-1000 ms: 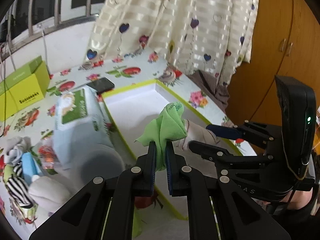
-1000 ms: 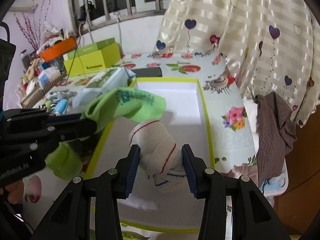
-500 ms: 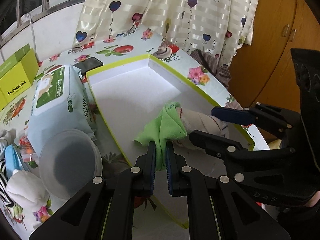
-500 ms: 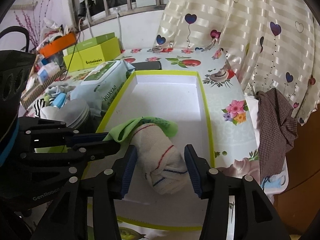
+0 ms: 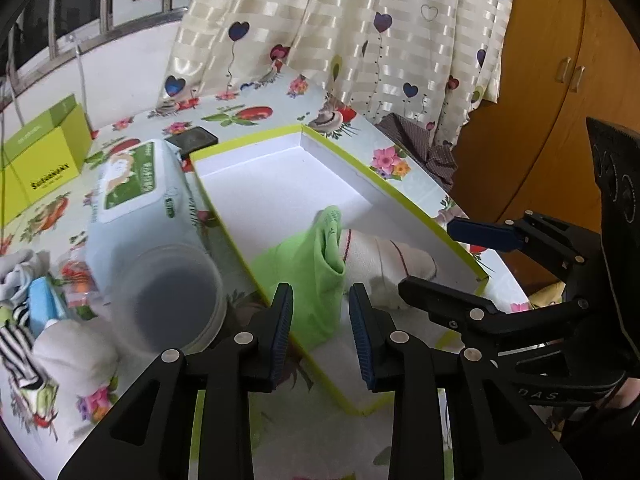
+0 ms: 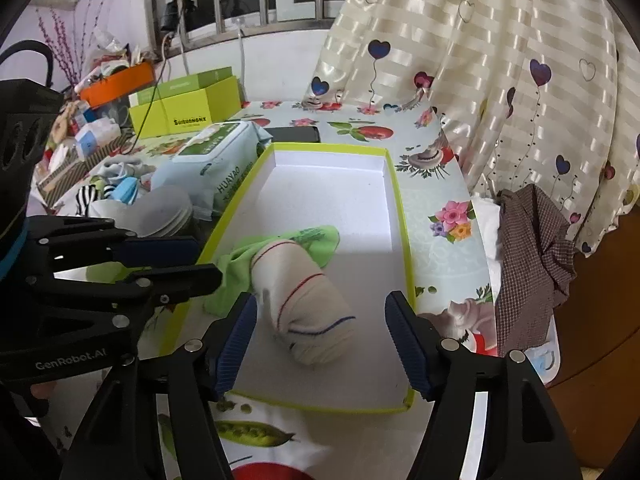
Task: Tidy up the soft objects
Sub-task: 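Lower both items into the white box and open both grippers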
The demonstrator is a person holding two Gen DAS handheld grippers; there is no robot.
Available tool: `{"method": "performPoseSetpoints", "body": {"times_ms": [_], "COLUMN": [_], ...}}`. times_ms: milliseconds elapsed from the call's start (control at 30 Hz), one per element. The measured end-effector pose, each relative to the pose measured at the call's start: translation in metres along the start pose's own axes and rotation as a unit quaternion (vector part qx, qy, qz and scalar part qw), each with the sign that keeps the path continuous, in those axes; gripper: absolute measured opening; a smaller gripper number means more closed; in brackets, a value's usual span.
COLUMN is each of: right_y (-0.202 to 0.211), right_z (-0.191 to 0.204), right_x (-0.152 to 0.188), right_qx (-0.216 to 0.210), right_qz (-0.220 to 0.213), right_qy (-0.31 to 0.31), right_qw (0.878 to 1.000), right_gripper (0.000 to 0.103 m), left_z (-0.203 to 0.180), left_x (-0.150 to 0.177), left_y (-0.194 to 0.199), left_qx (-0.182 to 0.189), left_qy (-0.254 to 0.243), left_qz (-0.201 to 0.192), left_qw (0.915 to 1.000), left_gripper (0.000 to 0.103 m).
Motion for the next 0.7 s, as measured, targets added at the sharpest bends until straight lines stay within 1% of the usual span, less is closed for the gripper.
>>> {"method": "performPoseSetpoints", "body": {"times_ms": [267,467,700], "right_y": [0.023,0.041,0.058], "right_z": [0.019,0.040,0.066], "right_x": [0.001,0.002,0.000], "right_qx": [0.011,0.018,0.013], "right_qz": [-0.016,-0.025,-0.036], "right_qy": [0.013,0.026,0.042], "right_qw": [1.000,0.999,0.998], "right_gripper": [0.072,0.074,0.075], "left_z": [0.006,0.012,0.023], "left_x": [0.012,0.024,0.039], "left_y": [0.032,0.059,0.086], "left_qx": [-0.019,-0.021,-0.022], "left_qy": [0.016,0.025,0.038], "left_qz": [-0.029,-0.055,-0.077], "left_qw": [0.9993,0.9979,0.9961], "left_gripper": [0.031,0.031,0.031]}}
Point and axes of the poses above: each gripper's, at about its wrist camera, not at the fingertips, and y roughly against the way its jaws point, z to its left, x to its underside, the point moved 3 cm from there along -y, roughly the way its jaws point, and after that the axes turned 9 degrees about z, right-handed, at the moved point
